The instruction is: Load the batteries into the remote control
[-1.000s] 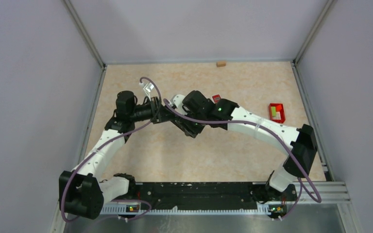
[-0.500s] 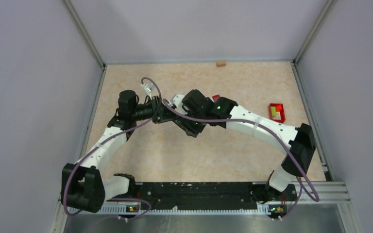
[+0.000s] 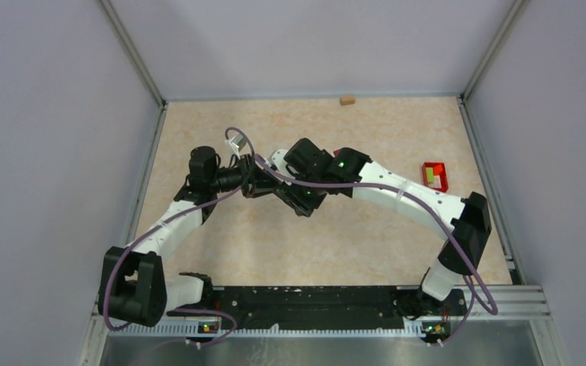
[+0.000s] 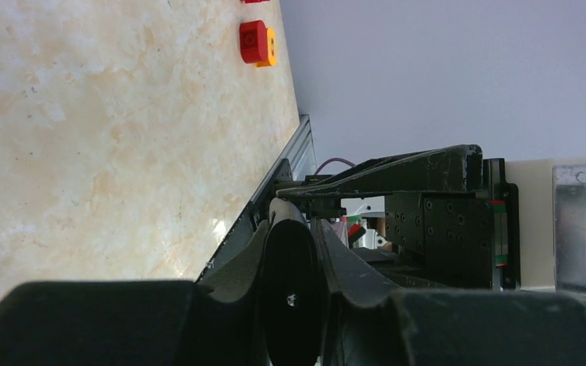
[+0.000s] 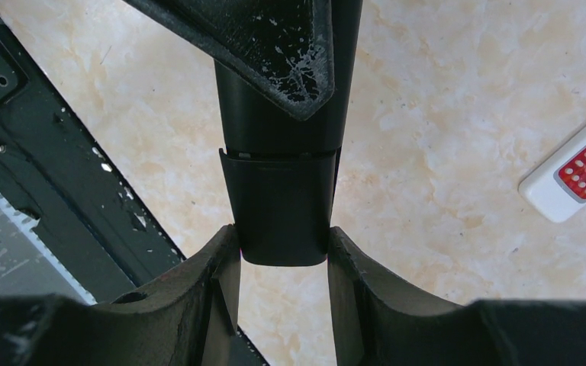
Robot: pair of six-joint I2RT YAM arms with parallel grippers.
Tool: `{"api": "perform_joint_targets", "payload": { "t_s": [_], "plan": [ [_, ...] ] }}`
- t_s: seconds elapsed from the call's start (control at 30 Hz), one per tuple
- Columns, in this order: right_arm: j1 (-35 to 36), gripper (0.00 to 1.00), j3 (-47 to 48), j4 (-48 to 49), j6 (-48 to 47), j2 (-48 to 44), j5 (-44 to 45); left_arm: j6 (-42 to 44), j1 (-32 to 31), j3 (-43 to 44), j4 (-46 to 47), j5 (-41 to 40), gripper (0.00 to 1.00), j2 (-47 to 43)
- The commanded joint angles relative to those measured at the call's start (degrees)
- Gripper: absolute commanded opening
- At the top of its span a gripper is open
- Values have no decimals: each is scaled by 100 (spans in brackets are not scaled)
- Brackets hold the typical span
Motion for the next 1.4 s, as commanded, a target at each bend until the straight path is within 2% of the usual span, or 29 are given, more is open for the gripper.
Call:
{"api": "perform_joint_targets", "payload": {
  "t_s": [0.0, 0.3, 1.2, 1.37],
  "plan": [
    [-25, 36, 288, 840, 25, 232, -98, -971, -169, 61, 935, 1235, 0, -80],
    [-19, 43, 368, 753, 33, 298, -56, -932, -138, 39, 979, 1207, 0, -85],
    [-24, 48, 547, 566, 95, 359, 281, -637, 157, -120, 737, 1086, 0, 179],
    [-24, 57, 426, 708, 95, 236, 168, -582, 183, -122, 675, 1071, 0, 201]
  ]
}}
